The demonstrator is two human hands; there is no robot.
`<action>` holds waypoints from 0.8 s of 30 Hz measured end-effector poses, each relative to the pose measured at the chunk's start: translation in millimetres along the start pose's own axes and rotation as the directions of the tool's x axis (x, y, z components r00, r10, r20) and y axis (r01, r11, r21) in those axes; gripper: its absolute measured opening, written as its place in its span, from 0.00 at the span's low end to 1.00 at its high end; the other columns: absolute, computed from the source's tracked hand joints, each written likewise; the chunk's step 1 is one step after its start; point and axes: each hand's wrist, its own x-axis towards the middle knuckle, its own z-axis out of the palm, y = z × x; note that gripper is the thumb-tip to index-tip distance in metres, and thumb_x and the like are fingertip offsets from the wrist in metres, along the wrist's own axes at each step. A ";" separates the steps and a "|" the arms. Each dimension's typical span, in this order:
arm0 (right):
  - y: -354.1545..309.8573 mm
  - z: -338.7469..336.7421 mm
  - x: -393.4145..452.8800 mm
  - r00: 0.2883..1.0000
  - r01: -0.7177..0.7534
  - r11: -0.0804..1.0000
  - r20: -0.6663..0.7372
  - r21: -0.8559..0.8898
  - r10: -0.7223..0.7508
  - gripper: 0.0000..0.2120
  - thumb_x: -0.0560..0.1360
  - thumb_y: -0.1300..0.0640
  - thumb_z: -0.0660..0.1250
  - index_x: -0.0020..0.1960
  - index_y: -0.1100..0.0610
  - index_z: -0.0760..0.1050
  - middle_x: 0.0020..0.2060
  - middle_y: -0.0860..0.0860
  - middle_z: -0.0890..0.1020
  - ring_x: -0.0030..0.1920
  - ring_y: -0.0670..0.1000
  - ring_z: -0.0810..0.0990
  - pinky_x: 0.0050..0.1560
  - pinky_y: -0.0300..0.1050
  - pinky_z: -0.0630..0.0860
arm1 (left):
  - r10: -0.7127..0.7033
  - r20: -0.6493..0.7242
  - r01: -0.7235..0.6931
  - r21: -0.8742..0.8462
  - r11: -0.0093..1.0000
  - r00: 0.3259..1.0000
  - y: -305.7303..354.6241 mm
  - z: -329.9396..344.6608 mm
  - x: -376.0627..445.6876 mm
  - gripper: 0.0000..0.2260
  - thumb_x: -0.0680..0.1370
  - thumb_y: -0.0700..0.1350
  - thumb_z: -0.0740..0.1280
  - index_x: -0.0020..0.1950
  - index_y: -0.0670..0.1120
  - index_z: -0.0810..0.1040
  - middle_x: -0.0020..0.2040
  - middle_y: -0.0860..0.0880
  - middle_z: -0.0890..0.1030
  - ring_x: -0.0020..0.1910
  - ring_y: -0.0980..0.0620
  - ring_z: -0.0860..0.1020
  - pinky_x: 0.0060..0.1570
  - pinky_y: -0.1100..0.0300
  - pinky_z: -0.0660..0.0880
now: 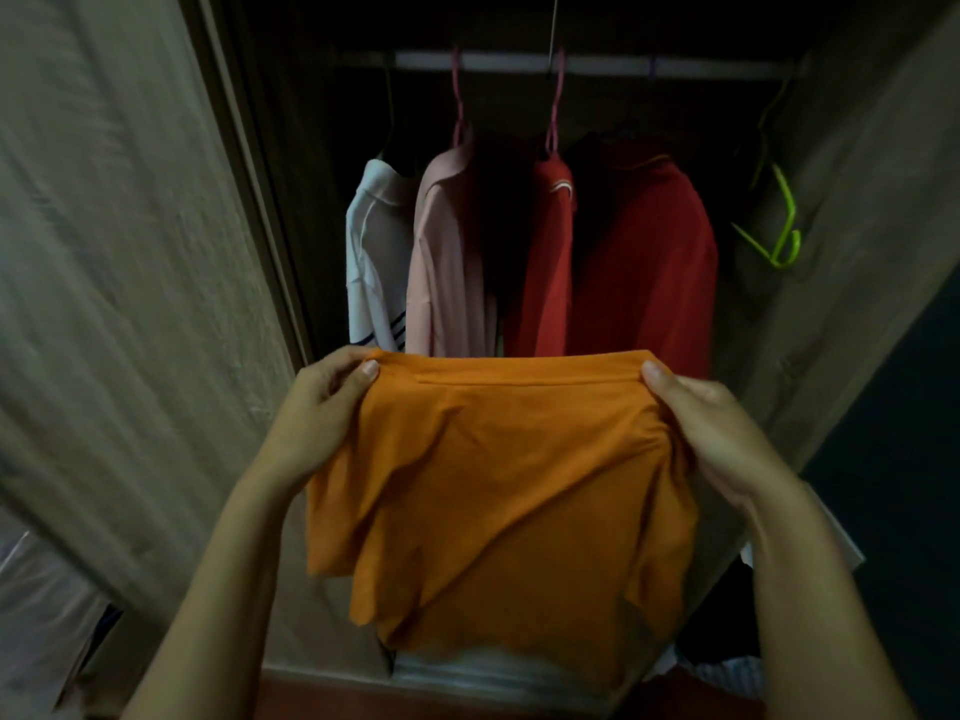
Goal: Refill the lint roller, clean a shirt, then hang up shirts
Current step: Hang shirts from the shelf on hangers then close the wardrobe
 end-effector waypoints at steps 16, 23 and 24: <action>-34.5 67.9 2.7 0.911 0.121 0.991 0.390 0.061 -0.135 0.13 0.77 0.57 0.67 0.61 0.51 0.78 0.56 0.54 0.81 0.54 0.54 0.83 0.51 0.49 0.81 | 0.281 0.213 -0.315 0.146 0.938 0.936 67.7 14.2 36.2 0.09 0.82 0.47 0.59 0.54 0.53 0.78 0.48 0.48 0.76 0.49 0.54 0.74 0.52 0.66 0.69; -40.0 94.1 35.8 0.880 0.223 0.973 0.417 0.066 -0.230 0.24 0.76 0.65 0.68 0.67 0.44 0.71 0.63 0.44 0.77 0.48 0.50 0.82 0.48 0.51 0.80 | 0.231 0.356 -0.210 -0.096 0.973 0.906 62.4 27.5 34.1 0.10 0.81 0.43 0.59 0.55 0.45 0.79 0.52 0.43 0.77 0.49 0.54 0.79 0.52 0.60 0.77; -38.4 96.3 39.6 0.876 0.203 0.977 0.435 0.060 -0.209 0.25 0.75 0.64 0.69 0.68 0.46 0.70 0.61 0.46 0.78 0.48 0.50 0.81 0.47 0.50 0.79 | 0.230 0.370 -0.212 -0.088 0.973 0.900 59.2 26.1 34.4 0.10 0.82 0.43 0.59 0.56 0.46 0.79 0.51 0.46 0.78 0.51 0.54 0.79 0.53 0.59 0.77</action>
